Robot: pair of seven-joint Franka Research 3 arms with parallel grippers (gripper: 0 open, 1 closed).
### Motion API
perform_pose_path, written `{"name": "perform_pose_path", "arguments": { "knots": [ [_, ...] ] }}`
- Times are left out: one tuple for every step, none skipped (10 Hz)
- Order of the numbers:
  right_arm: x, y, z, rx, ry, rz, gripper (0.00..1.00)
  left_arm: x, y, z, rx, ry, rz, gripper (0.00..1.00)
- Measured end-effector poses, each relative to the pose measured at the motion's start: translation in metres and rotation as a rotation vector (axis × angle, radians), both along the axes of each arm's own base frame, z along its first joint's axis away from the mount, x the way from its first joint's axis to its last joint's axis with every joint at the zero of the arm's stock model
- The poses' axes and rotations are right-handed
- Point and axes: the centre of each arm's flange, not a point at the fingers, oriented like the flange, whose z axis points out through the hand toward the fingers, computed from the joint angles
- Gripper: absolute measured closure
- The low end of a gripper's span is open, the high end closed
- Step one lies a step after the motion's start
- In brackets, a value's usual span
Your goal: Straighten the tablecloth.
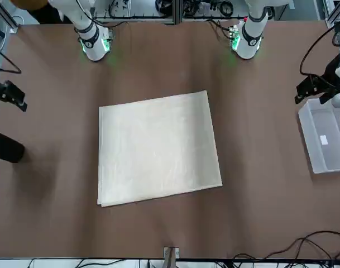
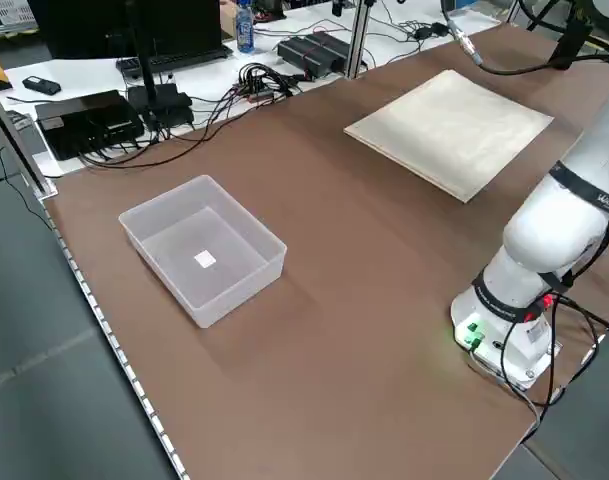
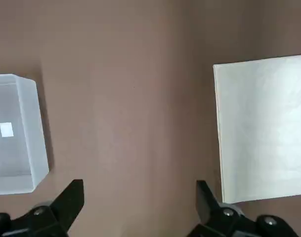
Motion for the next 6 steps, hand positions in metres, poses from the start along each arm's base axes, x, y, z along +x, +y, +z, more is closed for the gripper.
{"name": "perform_pose_path", "arguments": {
  "knots": [
    [-0.0067,-0.0038,0.0039,0.005,0.015,-0.008,0.00,0.0000,0.0000,0.0000,0.000,0.000,0.000,0.00],
    [-0.0084,-0.0062,0.0043,0.006,0.022,-0.013,0.00,0.0000,0.0000,0.0000,0.000,0.000,0.000,0.00],
    [-0.0083,-0.0072,0.0028,0.007,0.027,-0.015,0.00,0.0000,0.0000,0.0000,0.000,0.000,0.000,0.00],
    [-0.0087,-0.0068,0.0007,0.017,0.037,-0.015,0.00,0.0000,0.0000,0.0000,0.000,0.000,0.000,0.00],
    [-0.0096,-0.0070,-0.0009,0.041,0.049,-0.016,0.00,0.0000,0.0000,0.0000,0.000,0.000,0.000,0.00],
    [-0.0102,-0.0100,-0.0012,0.059,0.053,-0.023,0.00,0.0000,0.0001,0.0000,0.000,0.000,0.000,0.00]
  ]
}}
